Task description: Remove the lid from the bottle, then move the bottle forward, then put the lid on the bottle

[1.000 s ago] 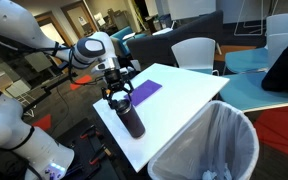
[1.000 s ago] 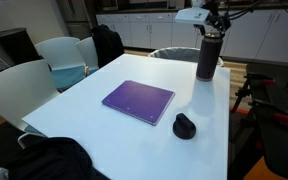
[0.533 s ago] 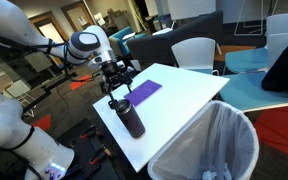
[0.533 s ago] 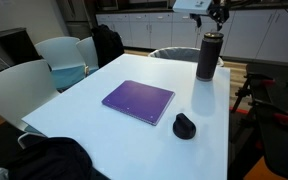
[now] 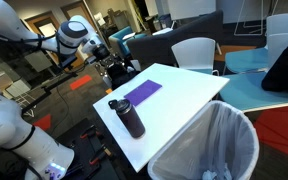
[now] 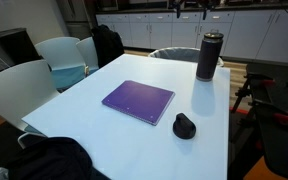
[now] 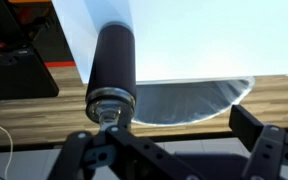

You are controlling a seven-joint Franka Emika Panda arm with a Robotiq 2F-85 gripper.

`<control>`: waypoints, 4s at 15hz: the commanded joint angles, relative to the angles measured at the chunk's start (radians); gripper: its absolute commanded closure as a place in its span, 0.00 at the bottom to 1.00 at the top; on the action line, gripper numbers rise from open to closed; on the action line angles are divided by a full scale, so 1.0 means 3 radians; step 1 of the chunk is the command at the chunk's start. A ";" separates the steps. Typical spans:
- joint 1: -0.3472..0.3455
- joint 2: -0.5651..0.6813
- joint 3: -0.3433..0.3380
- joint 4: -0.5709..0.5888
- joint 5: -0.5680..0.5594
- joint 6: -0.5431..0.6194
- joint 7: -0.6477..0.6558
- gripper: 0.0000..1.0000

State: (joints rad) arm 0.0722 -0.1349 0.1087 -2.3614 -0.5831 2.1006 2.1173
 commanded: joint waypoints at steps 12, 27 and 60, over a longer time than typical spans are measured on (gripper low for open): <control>0.0184 0.0174 0.0141 0.0169 0.0805 0.0157 -0.1489 0.00; 0.0224 0.1330 0.0645 -0.0383 0.2350 0.2066 -0.3992 0.00; 0.1225 0.1897 -0.0184 -0.0010 0.1977 0.2287 -0.3608 0.00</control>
State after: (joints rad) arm 0.4080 0.3978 0.0759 -2.4024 0.0289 2.7824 0.9977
